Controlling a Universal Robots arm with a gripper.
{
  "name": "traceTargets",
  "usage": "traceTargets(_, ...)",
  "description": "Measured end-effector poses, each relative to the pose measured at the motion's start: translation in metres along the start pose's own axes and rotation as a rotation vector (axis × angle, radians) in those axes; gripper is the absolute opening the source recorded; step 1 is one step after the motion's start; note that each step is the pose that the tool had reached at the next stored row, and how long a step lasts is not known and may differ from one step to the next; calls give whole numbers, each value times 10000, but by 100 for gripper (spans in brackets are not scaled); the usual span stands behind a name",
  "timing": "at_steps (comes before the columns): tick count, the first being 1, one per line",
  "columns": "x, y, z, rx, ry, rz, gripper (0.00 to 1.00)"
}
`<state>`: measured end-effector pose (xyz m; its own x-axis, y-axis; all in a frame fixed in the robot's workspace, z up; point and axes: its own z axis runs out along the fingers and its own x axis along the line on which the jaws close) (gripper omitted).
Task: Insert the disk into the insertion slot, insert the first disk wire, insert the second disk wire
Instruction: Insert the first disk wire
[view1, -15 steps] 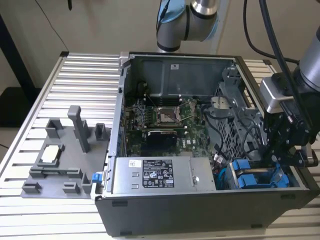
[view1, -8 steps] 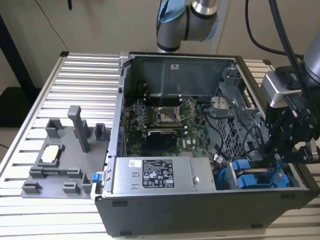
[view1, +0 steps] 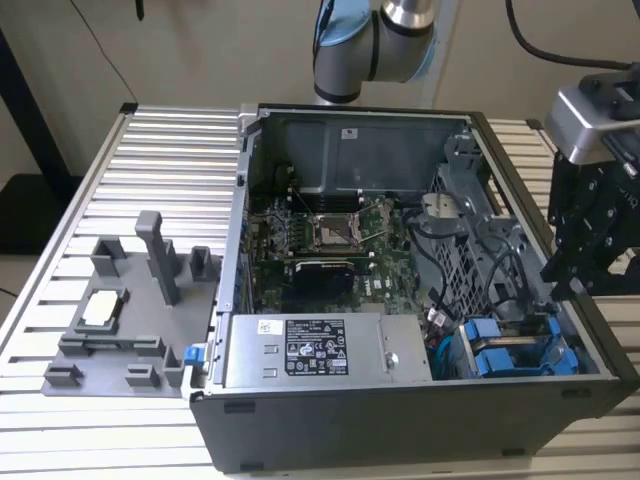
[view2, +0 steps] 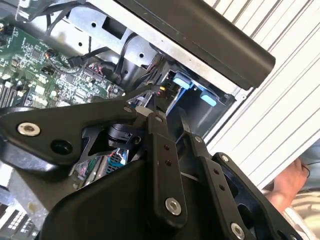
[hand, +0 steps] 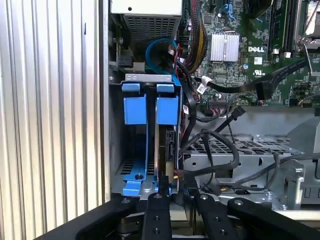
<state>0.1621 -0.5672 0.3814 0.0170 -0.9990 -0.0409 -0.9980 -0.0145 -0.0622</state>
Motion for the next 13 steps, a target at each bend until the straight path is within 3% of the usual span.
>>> traceTargets(2,-3,-5,-82,0,0,-1,27)
traceTargets(7,-5,-6,-93,0,-3,0,27)
traceTargets(13,-163,-4,-79,1,2,14,27)
